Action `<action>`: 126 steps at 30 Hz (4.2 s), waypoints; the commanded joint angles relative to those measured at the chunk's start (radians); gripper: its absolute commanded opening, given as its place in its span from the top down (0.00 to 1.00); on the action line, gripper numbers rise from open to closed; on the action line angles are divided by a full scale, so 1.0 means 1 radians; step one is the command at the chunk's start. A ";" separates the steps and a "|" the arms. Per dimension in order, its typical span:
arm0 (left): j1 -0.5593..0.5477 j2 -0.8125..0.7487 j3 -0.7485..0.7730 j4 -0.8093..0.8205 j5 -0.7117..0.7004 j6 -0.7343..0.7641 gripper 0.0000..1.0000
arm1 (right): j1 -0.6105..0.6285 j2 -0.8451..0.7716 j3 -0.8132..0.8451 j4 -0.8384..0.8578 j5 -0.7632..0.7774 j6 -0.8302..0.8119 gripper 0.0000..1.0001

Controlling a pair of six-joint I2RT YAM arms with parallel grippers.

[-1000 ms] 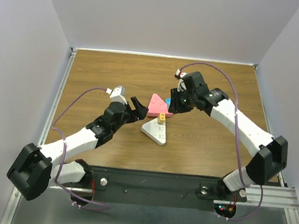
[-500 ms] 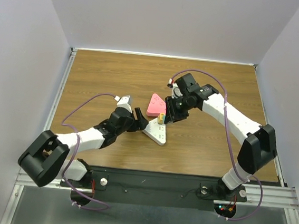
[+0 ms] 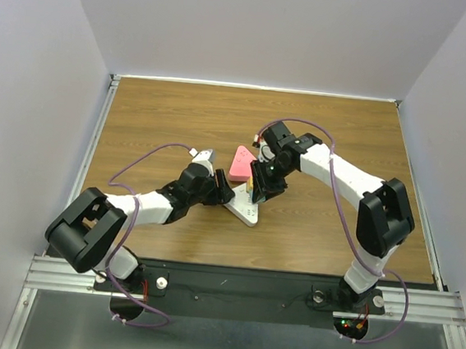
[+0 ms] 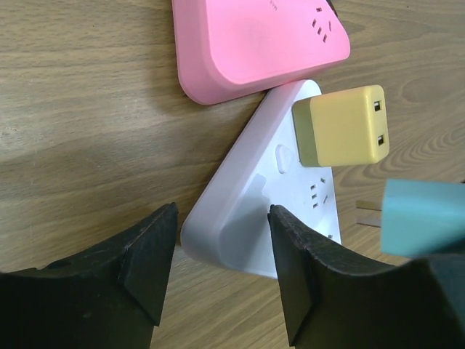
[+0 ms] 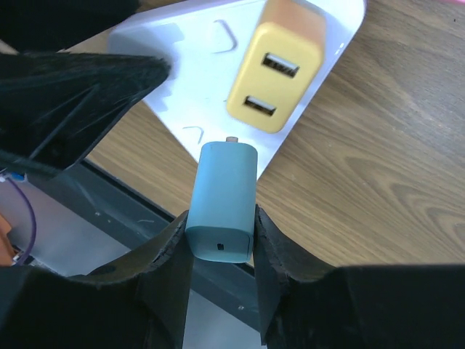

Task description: Insert the plug

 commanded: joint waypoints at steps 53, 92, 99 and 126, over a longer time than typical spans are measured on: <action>0.003 0.042 0.063 -0.052 0.110 0.030 0.55 | 0.000 0.194 0.077 -0.079 0.190 0.110 1.00; -0.002 0.119 0.095 0.029 0.271 0.101 0.70 | -0.032 0.363 0.462 -0.131 0.260 -0.210 1.00; -0.003 0.143 0.104 0.029 0.289 0.105 0.72 | -0.032 0.347 0.397 -0.058 0.225 -0.281 0.99; -0.003 0.268 0.183 -0.014 0.337 0.119 0.54 | -0.012 0.423 0.473 -0.035 0.153 -0.431 0.76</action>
